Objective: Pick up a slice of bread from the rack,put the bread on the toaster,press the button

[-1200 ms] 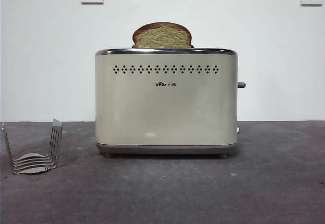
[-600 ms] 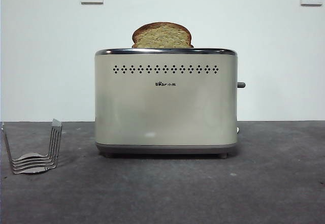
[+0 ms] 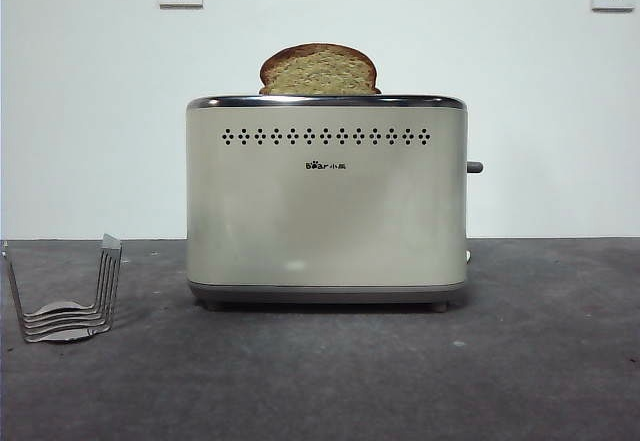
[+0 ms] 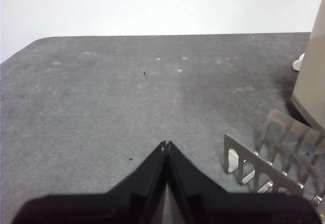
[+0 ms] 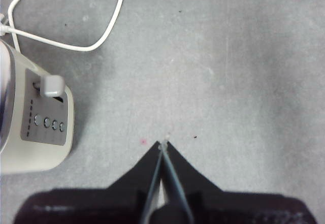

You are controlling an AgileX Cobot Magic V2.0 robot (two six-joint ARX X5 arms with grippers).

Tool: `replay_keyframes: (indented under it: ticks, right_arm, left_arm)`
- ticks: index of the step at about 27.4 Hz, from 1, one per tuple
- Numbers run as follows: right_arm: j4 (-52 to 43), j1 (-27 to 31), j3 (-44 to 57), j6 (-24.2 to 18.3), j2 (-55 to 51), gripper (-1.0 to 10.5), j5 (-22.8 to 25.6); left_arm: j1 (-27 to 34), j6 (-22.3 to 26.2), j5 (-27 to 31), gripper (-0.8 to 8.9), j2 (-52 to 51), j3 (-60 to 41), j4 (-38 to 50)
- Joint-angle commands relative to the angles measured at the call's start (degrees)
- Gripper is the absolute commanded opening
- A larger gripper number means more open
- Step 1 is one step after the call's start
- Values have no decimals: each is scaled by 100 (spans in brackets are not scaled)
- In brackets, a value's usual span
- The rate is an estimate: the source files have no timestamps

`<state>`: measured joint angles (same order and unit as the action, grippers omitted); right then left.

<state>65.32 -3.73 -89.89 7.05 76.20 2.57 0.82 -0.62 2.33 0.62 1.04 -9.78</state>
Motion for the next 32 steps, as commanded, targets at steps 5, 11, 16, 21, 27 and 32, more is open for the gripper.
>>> replay_keyframes:
  ticks: [5, 11, 16, 21, 27, 32]
  right_arm:
    - [-247, -2, -9, 37, 20, 0, 4]
    - [-1543, -39, 935, -181, -890, 0, 658]
    - [-5563, 120, 5082, -363, -3836, 0, 680]
    - [-7042, 125, 7945, -387, -6183, 0, 684]
    - [-6907, 168, 8913, -479, -7114, 0, 686]
    - [-5748, 256, 8905, -584, -7597, 0, 684]
  left_arm:
    - [17, 68, -22, -3, 101, -61, 44]
    - [13, 68, -26, -3, 186, -61, 44]
    - [13, 68, -20, -3, 291, -61, 44]
    - [13, 68, -20, -3, 293, -61, 44]
    - [13, 68, -20, -3, 302, -59, 44]
    - [13, 68, -20, -3, 313, -59, 42]
